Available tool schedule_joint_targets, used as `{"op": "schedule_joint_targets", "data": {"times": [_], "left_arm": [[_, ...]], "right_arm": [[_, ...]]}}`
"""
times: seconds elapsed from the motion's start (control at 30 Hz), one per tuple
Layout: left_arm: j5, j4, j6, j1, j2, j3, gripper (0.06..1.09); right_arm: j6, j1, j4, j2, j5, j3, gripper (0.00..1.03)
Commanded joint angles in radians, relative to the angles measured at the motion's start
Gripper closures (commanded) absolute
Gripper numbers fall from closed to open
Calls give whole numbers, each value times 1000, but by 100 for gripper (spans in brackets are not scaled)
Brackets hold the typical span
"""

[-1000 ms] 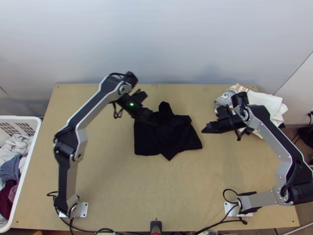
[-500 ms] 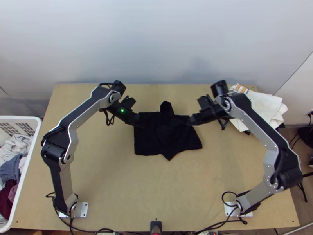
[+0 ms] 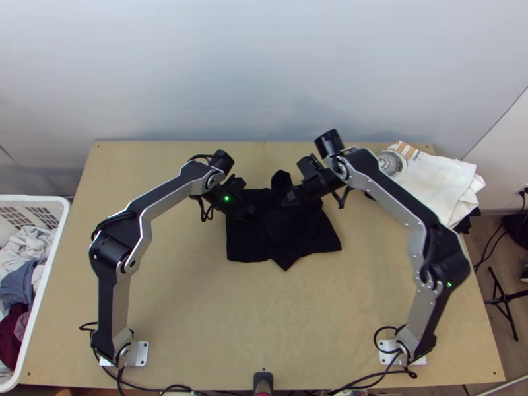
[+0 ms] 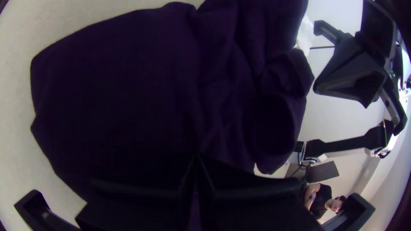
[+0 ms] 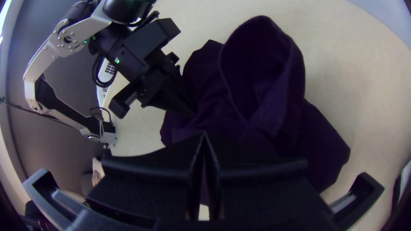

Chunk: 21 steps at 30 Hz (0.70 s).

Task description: Fold the t-shirt

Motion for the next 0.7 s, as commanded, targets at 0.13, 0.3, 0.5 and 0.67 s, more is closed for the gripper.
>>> {"op": "schedule_joint_targets", "data": {"times": [0.13, 0.3, 0.5, 0.67], "left_arm": [[-41, 21, -7, -19, 25, -7, 97], [-61, 23, -1, -19, 32, -7, 97], [-75, 24, 4, -7, 38, -1, 97], [-79, 26, 8, 9, 44, -3, 97]], "right_arm": [[-2, 64, 55, 141, 18, 31, 100], [-30, 66, 21, 125, 32, -63, 100], [-129, 7, 1, -40, 124, -319, 100], [-189, -126, -34, -215, 134, -523, 100]]}}
